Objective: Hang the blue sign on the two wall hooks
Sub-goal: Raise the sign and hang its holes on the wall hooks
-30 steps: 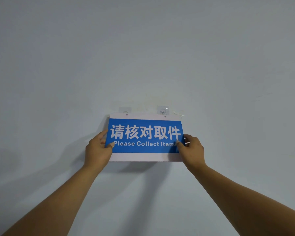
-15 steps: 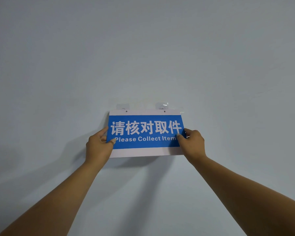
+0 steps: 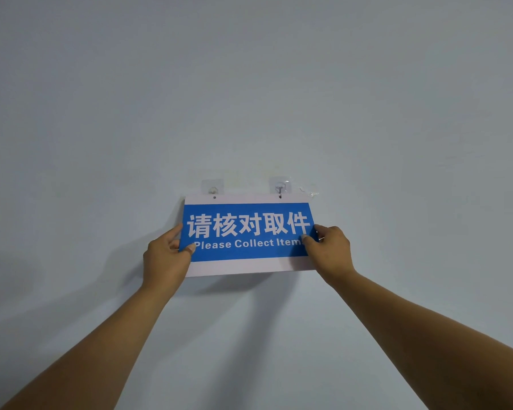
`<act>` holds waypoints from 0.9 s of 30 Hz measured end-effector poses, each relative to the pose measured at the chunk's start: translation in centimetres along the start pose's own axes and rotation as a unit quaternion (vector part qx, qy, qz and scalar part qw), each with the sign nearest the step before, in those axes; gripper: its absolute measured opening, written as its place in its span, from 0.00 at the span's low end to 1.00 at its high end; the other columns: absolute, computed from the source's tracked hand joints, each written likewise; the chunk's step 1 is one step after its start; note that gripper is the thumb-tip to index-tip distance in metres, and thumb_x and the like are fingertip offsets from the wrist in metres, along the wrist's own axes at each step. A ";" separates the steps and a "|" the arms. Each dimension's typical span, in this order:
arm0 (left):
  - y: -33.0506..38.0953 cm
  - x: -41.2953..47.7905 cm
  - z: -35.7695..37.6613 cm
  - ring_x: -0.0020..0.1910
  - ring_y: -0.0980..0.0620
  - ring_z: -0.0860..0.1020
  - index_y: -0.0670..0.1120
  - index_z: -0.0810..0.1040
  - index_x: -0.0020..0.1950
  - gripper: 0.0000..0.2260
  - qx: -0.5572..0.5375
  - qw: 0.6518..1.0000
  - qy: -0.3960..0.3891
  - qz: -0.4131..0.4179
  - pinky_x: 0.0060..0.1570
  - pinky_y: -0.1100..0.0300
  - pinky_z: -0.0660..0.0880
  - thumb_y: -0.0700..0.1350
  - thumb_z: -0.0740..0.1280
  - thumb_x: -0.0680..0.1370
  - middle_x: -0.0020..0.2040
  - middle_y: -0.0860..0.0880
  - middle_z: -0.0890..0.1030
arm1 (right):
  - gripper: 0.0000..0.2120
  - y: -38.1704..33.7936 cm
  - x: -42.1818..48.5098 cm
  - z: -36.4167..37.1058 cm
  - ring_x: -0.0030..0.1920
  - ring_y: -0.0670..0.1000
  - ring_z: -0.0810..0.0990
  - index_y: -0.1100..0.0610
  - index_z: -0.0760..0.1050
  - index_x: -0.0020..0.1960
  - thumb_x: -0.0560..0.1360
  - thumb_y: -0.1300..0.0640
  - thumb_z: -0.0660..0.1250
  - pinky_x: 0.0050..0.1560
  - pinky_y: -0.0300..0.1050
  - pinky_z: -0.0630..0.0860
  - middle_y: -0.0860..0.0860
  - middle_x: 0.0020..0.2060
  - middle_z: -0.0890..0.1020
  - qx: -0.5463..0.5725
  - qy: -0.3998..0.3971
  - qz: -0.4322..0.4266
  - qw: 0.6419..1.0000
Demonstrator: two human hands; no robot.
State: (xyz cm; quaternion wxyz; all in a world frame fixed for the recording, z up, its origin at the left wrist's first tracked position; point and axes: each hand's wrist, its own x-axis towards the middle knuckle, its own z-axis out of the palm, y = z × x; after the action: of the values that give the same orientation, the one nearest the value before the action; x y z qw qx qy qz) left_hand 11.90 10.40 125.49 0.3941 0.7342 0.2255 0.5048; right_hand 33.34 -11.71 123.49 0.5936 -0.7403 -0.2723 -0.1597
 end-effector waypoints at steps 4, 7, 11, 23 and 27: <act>0.1 0.1 0.1 0.47 0.51 0.81 0.51 0.70 0.73 0.26 0.011 1.000 -0.003 -0.006 0.38 0.63 0.75 0.41 0.71 0.76 0.55 0.47 0.84 | 0.09 0.1 -0.1 -0.1 0.51 0.55 0.83 0.51 0.79 0.55 0.79 0.49 0.67 0.53 0.55 0.84 0.55 0.55 0.82 -0.001 -0.004 0.001 1.000; 0.1 -0.1 0.2 0.45 0.51 0.80 0.51 0.70 0.73 0.26 0.017 1.000 -0.008 -0.004 0.35 0.66 0.72 0.40 0.70 0.76 0.53 0.47 0.84 | 0.11 0.5 -0.2 -0.2 0.51 0.55 0.83 0.52 0.79 0.58 0.79 0.49 0.67 0.53 0.55 0.84 0.54 0.55 0.81 -0.015 -0.014 -0.003 1.000; 0.5 0.0 0.1 0.44 0.52 0.79 0.52 0.71 0.72 0.26 0.039 0.999 0.000 0.007 0.37 0.64 0.72 0.40 0.70 0.76 0.52 0.47 0.84 | 0.08 0.7 -0.1 0.1 0.49 0.56 0.82 0.53 0.79 0.53 0.78 0.51 0.67 0.51 0.56 0.83 0.55 0.53 0.81 -0.033 -0.019 -0.008 0.999; 2.0 1.6 -0.6 0.42 0.52 0.81 0.51 0.72 0.71 0.23 0.047 0.998 -0.032 0.009 0.30 0.70 0.71 0.39 0.68 0.77 0.56 0.46 0.84 | 0.14 0.8 -0.3 0.9 0.52 0.54 0.79 0.55 0.78 0.64 0.80 0.52 0.68 0.52 0.49 0.78 0.53 0.53 0.76 -0.009 -0.011 -0.015 1.000; 1.6 1.1 -0.2 0.41 0.52 0.81 0.50 0.72 0.71 0.23 0.015 0.999 -0.026 -0.017 0.31 0.66 0.73 0.40 0.69 0.76 0.57 0.45 0.84 | 0.17 0.7 -0.3 0.6 0.53 0.55 0.79 0.55 0.77 0.67 0.80 0.51 0.68 0.56 0.54 0.81 0.52 0.54 0.76 -0.020 -0.021 -0.008 1.000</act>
State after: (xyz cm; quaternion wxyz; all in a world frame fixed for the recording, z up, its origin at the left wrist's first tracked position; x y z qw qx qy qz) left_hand 12.08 10.35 127.43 0.3971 0.7491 0.2354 0.4751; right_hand 33.50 -11.26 122.61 0.5719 -0.7527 -0.2872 -0.1546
